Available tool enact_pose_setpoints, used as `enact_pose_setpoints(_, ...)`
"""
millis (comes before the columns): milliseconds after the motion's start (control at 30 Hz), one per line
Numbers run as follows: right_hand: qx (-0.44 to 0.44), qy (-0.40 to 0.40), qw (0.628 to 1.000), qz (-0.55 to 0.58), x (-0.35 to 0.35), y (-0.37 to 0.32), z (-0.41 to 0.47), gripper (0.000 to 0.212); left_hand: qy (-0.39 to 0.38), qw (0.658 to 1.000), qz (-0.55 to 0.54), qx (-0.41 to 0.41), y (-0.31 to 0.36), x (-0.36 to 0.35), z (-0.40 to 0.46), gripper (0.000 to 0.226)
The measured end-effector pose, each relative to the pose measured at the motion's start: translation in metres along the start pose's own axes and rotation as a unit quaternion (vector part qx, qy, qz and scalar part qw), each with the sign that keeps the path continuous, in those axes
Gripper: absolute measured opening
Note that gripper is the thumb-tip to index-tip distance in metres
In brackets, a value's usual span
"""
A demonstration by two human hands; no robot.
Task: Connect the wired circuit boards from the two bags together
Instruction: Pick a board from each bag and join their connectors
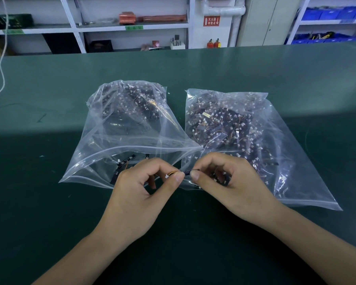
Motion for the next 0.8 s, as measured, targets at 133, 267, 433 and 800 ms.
enact_pose_setpoints(133, 0.016, -0.003, 1.0, -0.015, 0.0, -0.001, 0.001, 0.014, 0.002, 1.0, 0.004, -0.004, 0.0, 0.001, -0.001, 0.01)
enact_pose_setpoints(267, 0.079, 0.008, 0.982, -0.173, 0.008, -0.009, 0.002, 0.022, 0.024, 0.999, 0.02, 0.007, -0.005, 0.003, 0.001, 0.007)
enact_pose_setpoints(433, 0.1, -0.026, 0.957, -0.273, 0.013, -0.01, 0.003, 0.035, 0.02, 0.999, 0.041, -0.002, -0.007, 0.007, 0.003, 0.019)
enact_pose_setpoints(800, 0.12, 0.058, 0.965, -0.227, 0.02, -0.015, 0.001, 0.026, 0.014, 0.97, 0.201, -0.135, 0.011, -0.002, 0.003, 0.009)
Point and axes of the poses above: each hand's wrist, its own z-axis towards the middle knuckle, its own x-axis out of the back of the hand, y = z × x, the point moved 6 cm from there along z, towards the middle knuckle, and after that the axes turned 4 degrees about -x, right-handed, at the moved point
